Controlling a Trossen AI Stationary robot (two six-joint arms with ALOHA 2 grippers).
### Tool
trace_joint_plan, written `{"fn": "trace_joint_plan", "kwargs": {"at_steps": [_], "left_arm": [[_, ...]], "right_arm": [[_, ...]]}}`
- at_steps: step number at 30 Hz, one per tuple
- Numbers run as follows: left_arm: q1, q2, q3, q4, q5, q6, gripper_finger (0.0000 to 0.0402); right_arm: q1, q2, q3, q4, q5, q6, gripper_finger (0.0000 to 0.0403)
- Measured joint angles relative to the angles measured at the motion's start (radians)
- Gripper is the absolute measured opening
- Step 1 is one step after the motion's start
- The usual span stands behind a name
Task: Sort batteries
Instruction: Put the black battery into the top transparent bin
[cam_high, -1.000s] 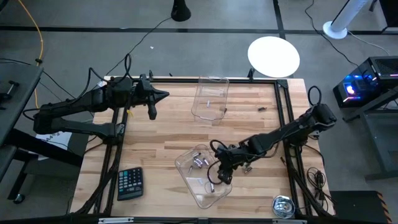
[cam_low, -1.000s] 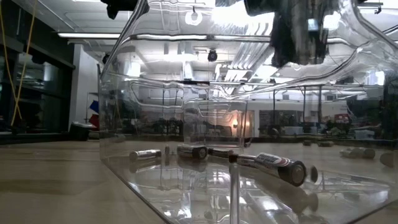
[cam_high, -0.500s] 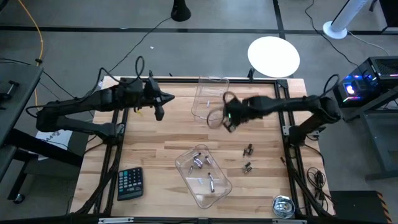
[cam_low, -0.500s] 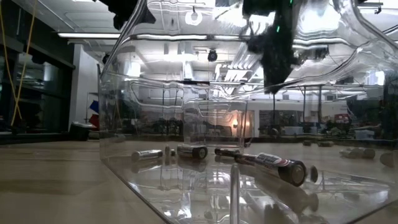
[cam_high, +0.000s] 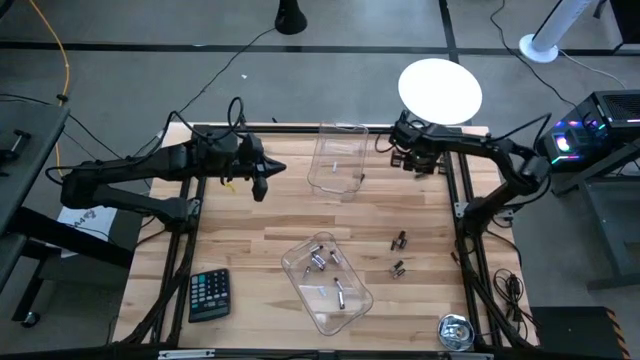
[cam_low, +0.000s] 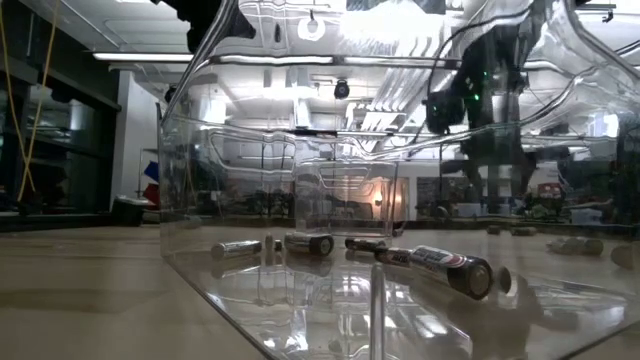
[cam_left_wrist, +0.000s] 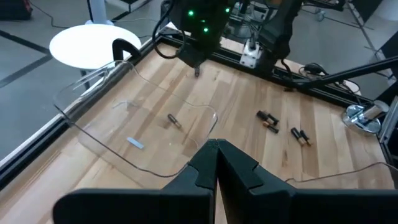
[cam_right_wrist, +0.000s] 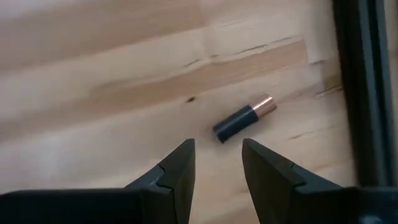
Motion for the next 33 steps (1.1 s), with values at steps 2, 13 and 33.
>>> {"fn": "trace_joint_plan", "kwargs": {"at_steps": [2, 13, 33], "left_arm": [[0.0, 0.0, 0.0, 0.001, -0.001, 0.0, 0.0], [0.0, 0.0, 0.0, -0.037, 0.005, -0.016, 0.0], [-0.017, -0.134, 0.0, 0.015, -0.077, 0.192, 0.0]], "right_arm": [[-0.022, 0.0, -0.026, 0.043, 0.001, 0.075, 0.0125], [-0.083, 0.0, -0.171, 0.185, -0.045, 0.399, 0.0125], [0.059, -0.097, -0.179, 0.266, 0.099, 0.18, 0.0033]]}}
